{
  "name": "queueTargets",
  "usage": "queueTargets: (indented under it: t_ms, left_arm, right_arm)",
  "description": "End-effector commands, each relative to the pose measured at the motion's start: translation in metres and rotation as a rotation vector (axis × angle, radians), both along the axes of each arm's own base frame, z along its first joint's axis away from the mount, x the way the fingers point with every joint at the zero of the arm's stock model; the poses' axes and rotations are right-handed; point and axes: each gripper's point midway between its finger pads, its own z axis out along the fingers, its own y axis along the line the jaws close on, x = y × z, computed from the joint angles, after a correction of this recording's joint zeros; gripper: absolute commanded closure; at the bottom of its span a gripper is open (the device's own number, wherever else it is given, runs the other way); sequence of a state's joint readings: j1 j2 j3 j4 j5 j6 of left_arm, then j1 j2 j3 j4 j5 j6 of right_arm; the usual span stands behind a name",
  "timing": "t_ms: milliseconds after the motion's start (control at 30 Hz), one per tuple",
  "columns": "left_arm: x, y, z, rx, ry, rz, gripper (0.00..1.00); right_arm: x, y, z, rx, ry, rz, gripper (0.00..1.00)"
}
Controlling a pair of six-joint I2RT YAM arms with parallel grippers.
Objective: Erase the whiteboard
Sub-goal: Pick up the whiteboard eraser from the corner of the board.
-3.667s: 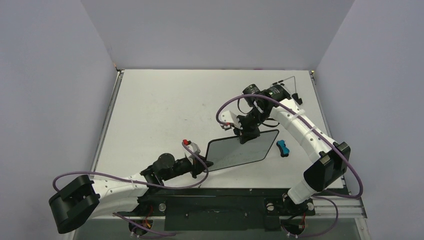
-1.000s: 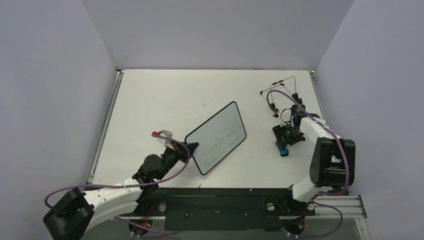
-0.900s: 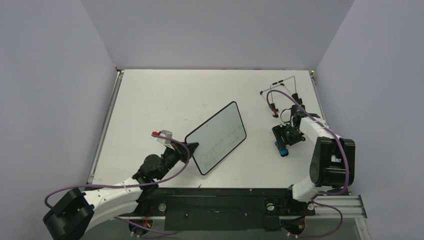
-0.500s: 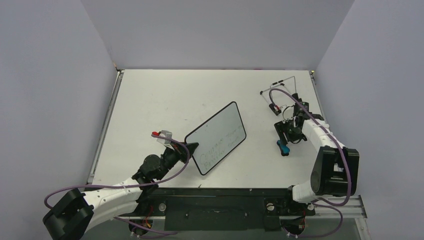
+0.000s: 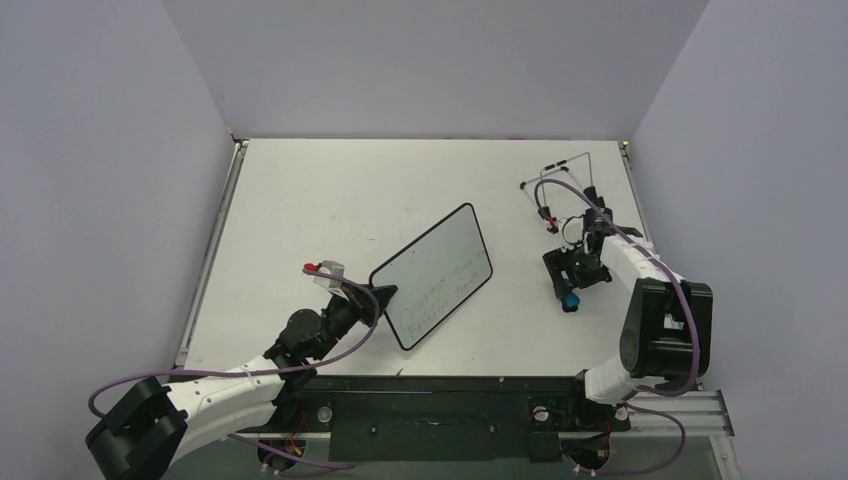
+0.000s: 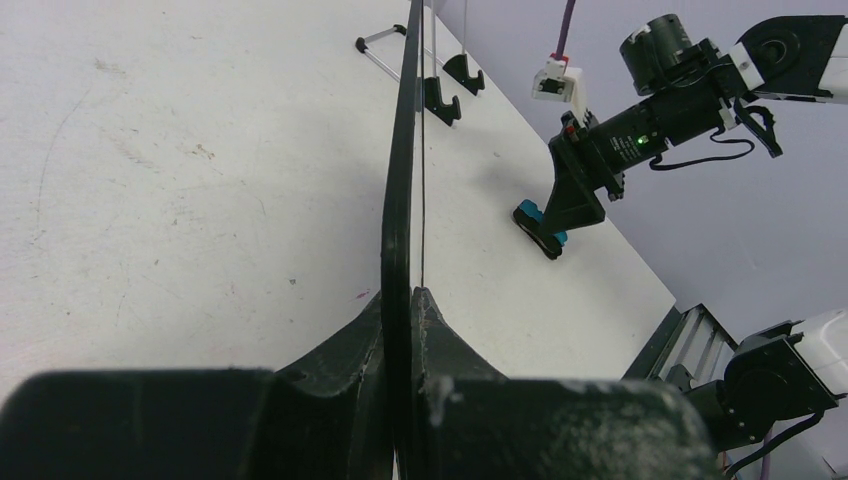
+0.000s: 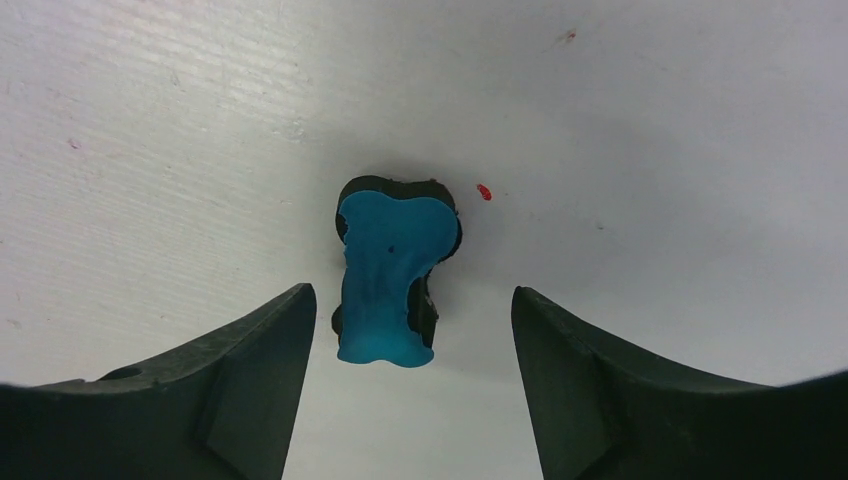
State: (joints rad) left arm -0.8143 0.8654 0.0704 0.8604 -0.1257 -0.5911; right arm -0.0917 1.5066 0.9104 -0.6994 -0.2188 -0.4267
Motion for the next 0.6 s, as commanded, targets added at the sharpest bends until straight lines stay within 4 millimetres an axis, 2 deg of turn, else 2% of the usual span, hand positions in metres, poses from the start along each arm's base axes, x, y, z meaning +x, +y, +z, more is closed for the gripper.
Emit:
queueTargets:
  t_ms: [0,100,200,233,333,400,467,533,567]
  left_arm:
    - [0.0,-0.003,0.016,-0.022,-0.047,-0.012,1.0]
    - [0.0,-0.003,0.014,-0.022,-0.045,-0.014,1.0]
    - [0.0,-0.003,0.014,-0.026,-0.045,-0.013,1.0]
    - [0.0,-0.003,0.014,-0.026,-0.045,-0.013,1.0]
    - [-0.001,-0.002,0.014,-0.03,-0.046,-0.012,1.0]
    - [-0.001,-0.001,0.014,-0.034,-0.046,-0.012,1.0]
    - [-0.002,-0.001,0.015,-0.039,-0.044,-0.013,1.0]
    - [-0.002,-0.001,0.015,-0.047,-0.038,-0.012,1.0]
    - [-0.002,-0.001,0.016,-0.051,-0.034,-0.011,1.0]
  right_arm:
    - [-0.002,0.002,-0.005,0.008,0.038,0.016,0.34]
    - [-0.004,0.001,-0.014,-0.012,0.076,0.018,0.44]
    - [-0.002,-0.001,-0.017,-0.031,0.082,0.014,0.65]
    - [0.001,-0.002,-0.015,-0.045,0.071,0.015,0.69]
    - [0.006,-0.002,-0.008,-0.061,0.035,0.02,0.95]
    - [0.009,0.001,-0.001,-0.058,0.002,0.042,1.0]
    - [0.009,0.009,0.01,-0.032,-0.035,0.096,1.0]
    - [0.002,0.031,0.026,0.04,-0.064,0.223,1.0]
    - [-0.001,0.049,0.034,0.052,-0.086,0.372,1.0]
